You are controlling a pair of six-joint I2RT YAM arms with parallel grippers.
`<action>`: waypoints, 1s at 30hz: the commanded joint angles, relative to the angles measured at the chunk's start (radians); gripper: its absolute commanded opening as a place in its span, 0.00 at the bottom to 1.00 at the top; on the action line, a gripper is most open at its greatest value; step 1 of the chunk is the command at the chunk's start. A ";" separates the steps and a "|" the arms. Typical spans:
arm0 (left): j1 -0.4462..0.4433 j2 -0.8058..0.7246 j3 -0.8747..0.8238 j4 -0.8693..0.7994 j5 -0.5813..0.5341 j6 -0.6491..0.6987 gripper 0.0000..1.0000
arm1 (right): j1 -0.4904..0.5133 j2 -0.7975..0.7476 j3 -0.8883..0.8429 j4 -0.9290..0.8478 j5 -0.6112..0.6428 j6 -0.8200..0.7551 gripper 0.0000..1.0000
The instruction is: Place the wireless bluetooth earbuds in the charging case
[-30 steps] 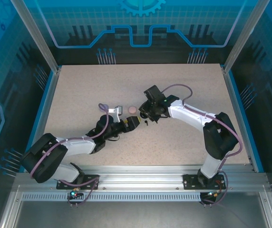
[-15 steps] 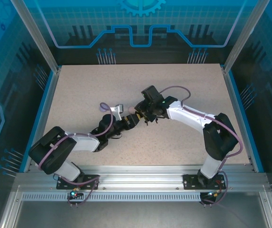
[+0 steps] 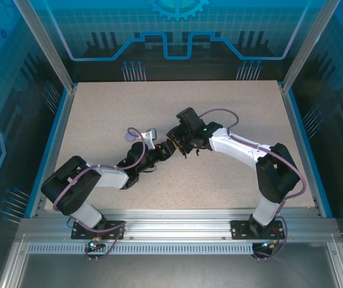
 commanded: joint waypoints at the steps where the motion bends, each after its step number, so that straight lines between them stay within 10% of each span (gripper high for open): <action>1: -0.003 0.007 0.028 0.048 -0.035 0.025 0.41 | 0.013 -0.002 0.019 0.012 -0.016 0.015 0.38; 16: -0.004 0.003 0.039 0.043 -0.042 0.029 0.09 | 0.013 -0.003 0.011 0.027 -0.018 0.017 0.39; 23: -0.001 -0.038 0.041 -0.022 -0.004 0.043 0.00 | -0.024 -0.043 0.012 0.071 -0.007 -0.045 0.65; 30: 0.077 -0.163 0.051 -0.168 0.156 0.130 0.00 | -0.111 -0.205 -0.133 0.189 0.000 -0.212 0.70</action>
